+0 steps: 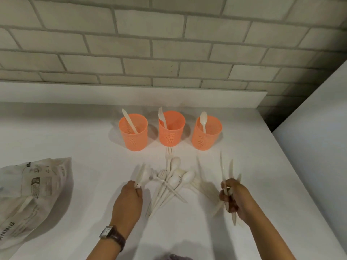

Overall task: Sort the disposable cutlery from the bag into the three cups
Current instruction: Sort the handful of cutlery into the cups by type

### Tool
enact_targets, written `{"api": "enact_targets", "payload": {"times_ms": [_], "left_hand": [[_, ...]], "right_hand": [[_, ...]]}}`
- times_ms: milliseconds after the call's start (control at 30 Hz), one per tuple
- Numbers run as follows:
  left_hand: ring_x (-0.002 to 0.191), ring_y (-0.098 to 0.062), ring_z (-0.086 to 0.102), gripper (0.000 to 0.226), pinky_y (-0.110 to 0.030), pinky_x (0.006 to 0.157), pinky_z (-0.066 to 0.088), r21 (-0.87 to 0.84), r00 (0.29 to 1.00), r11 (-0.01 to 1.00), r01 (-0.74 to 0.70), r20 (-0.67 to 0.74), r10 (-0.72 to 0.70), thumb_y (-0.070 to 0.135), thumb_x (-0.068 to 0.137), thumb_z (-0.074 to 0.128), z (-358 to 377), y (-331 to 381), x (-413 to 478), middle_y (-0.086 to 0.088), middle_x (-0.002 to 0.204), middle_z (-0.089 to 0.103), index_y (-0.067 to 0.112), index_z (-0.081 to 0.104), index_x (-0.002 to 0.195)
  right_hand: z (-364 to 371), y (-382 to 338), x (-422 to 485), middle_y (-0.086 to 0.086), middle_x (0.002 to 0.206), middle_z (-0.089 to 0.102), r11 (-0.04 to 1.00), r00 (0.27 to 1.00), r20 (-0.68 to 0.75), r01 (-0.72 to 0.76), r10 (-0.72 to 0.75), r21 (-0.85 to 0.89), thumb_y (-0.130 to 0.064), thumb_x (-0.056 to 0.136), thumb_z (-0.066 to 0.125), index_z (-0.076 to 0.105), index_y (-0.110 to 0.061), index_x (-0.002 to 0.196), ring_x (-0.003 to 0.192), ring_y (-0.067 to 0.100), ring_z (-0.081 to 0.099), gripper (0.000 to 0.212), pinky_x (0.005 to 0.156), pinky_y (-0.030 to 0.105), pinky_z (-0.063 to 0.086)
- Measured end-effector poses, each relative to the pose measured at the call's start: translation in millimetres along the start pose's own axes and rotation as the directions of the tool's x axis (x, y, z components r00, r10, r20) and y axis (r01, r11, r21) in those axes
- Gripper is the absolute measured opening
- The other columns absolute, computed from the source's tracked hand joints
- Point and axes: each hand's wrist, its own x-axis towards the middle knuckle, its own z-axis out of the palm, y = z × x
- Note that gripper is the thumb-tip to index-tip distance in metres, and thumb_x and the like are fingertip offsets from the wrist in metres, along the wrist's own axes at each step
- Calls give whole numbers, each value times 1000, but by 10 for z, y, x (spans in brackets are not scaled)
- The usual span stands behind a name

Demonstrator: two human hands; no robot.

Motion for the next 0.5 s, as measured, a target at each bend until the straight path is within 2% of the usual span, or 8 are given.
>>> {"api": "enact_targets", "payload": {"times_ms": [67, 100, 200, 267, 367, 433, 500], "left_hand": [[77, -26, 56, 30, -31, 64, 43, 4, 998, 999, 35, 49, -35, 38, 96, 40, 94, 167, 17, -10, 96, 55, 10, 47, 98], [83, -29, 58, 43, -30, 67, 43, 22, 995, 998, 58, 78, -60, 50, 91, 44, 146, 248, 17, -10, 102, 53, 8, 47, 104], [90, -29, 61, 77, -28, 65, 43, 135, 994, 990, 41, 96, -54, 71, 73, 53, 295, 474, 18, -7, 108, 45, 7, 44, 113], [88, -26, 61, 88, -28, 63, 45, 192, 995, 981, 1, 98, -21, 78, 64, 53, 380, 589, 55, -5, 104, 41, 6, 43, 114], [90, -25, 60, 101, -31, 67, 52, 255, 991, 967, -23, 134, -11, 86, 54, 52, 473, 710, 128, -4, 106, 39, 6, 39, 115], [94, -25, 57, 105, -34, 71, 54, 307, 984, 951, -33, 179, -23, 87, 49, 55, 518, 758, 140, -6, 112, 39, 8, 36, 116], [98, -23, 53, 103, -33, 70, 50, 360, 975, 931, -55, 220, -28, 82, 52, 60, 550, 779, 138, -5, 116, 36, 9, 32, 119]], "right_hand": [[-194, 47, -36, 4, 54, 39, 1000, 1000, -25, 5, -5, 9, -49, 90, 50, 42, -15, 73, 41, 13, 22, 39, 41, 21, 19], [-260, 63, -38, 4, 54, 41, 999, 998, -46, 34, -35, -18, -49, 87, 56, 44, -13, 74, 41, 13, 23, 40, 40, 22, 21], [-353, 105, 0, 8, 46, 53, 986, 988, -88, 112, -123, -125, -28, 91, 57, 51, -4, 80, 35, 14, 26, 27, 39, 21, 23], [-372, 133, 65, 10, 52, 66, 951, 976, -126, 135, -176, -279, -29, 95, 48, 61, -6, 86, 34, 13, 35, 28, 43, 24, 31], [-351, 178, 168, 5, 61, 72, 875, 948, -172, 164, -267, -456, -34, 97, 40, 64, -12, 81, 56, 13, 57, 36, 59, 26, 42], [-298, 234, 230, 2, 62, 70, 852, 913, -232, 189, -335, -489, -30, 98, 39, 61, -8, 78, 67, 18, 61, 36, 67, 31, 45], [-233, 323, 326, 9, 69, 67, 860, 872, -308, 211, -380, -464, -24, 98, 39, 58, -4, 78, 68, 26, 62, 34, 70, 39, 49]]}}
